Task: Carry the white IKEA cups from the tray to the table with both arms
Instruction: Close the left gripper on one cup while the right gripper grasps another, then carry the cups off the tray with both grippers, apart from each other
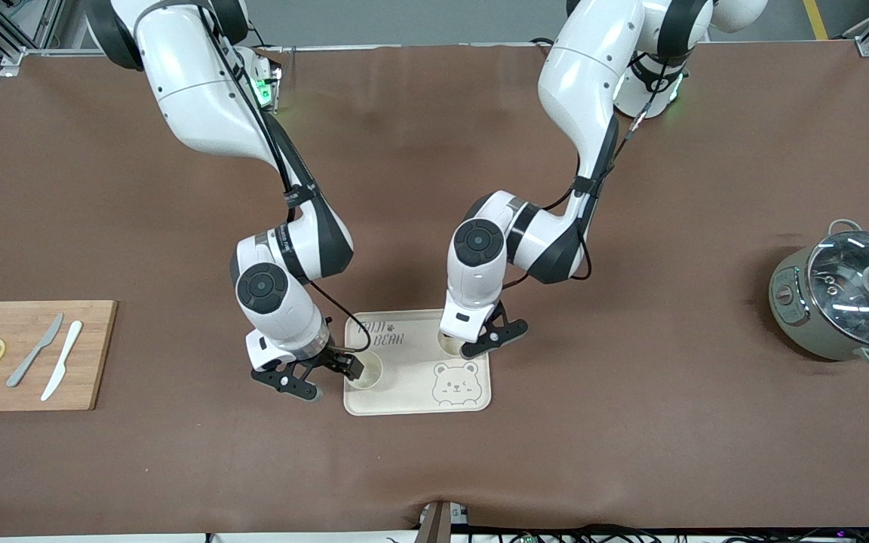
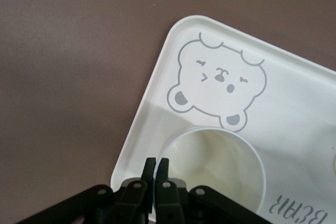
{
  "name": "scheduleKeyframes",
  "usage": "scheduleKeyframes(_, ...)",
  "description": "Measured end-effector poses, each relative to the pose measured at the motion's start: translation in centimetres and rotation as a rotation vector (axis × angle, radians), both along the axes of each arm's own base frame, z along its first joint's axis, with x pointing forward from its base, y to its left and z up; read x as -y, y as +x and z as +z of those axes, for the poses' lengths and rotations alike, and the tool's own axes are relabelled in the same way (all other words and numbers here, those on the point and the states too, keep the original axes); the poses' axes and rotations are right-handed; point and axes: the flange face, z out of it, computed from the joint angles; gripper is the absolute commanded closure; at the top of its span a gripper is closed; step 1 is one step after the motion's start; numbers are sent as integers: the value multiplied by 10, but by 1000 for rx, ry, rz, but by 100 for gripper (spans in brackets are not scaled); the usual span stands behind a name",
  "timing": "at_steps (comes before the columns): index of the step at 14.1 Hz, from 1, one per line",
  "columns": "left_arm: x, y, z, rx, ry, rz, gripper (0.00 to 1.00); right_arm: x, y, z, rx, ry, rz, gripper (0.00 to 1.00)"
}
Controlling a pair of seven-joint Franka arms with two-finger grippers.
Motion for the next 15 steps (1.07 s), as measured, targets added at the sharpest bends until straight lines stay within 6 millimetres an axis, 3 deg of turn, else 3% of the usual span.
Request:
scheduleKeyframes(5,-10,10,21,12,7,18,100,-6,-2,-13,10,1,7,0)
scheduleKeyframes(9,-30,20,56,9,14,53,100,-14,-6,-17,5,2,9,0)
scheduleKeyframes(14,-74,46,87,18,2,94,100,-23,-10,-17,3,6,2,0)
scheduleKeyframes(15,-86,52,94,14,3,94,100,-23,-10,-17,3,6,2,6)
